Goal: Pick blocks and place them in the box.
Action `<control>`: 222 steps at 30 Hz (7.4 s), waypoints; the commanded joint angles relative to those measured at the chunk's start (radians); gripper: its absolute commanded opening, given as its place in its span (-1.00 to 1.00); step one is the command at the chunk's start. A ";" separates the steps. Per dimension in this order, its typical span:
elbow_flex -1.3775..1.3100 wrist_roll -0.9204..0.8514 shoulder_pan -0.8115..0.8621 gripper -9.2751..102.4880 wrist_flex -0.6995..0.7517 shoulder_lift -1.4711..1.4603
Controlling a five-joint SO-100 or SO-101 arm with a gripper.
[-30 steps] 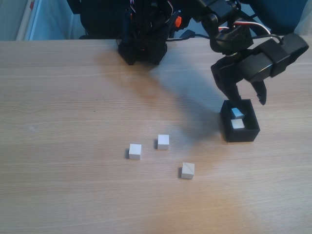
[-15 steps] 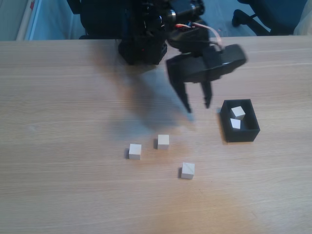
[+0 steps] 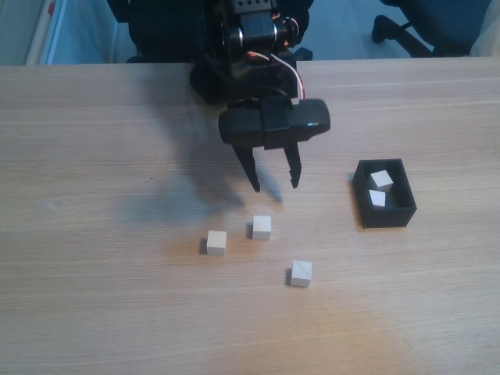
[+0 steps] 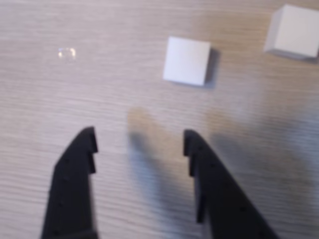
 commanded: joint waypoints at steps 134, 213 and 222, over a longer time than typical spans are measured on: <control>-0.537 -0.025 0.296 -0.52 0.120 -0.526; -0.652 0.023 -0.503 -0.75 0.029 -0.433; -0.676 0.017 -0.497 -0.62 0.072 -0.454</control>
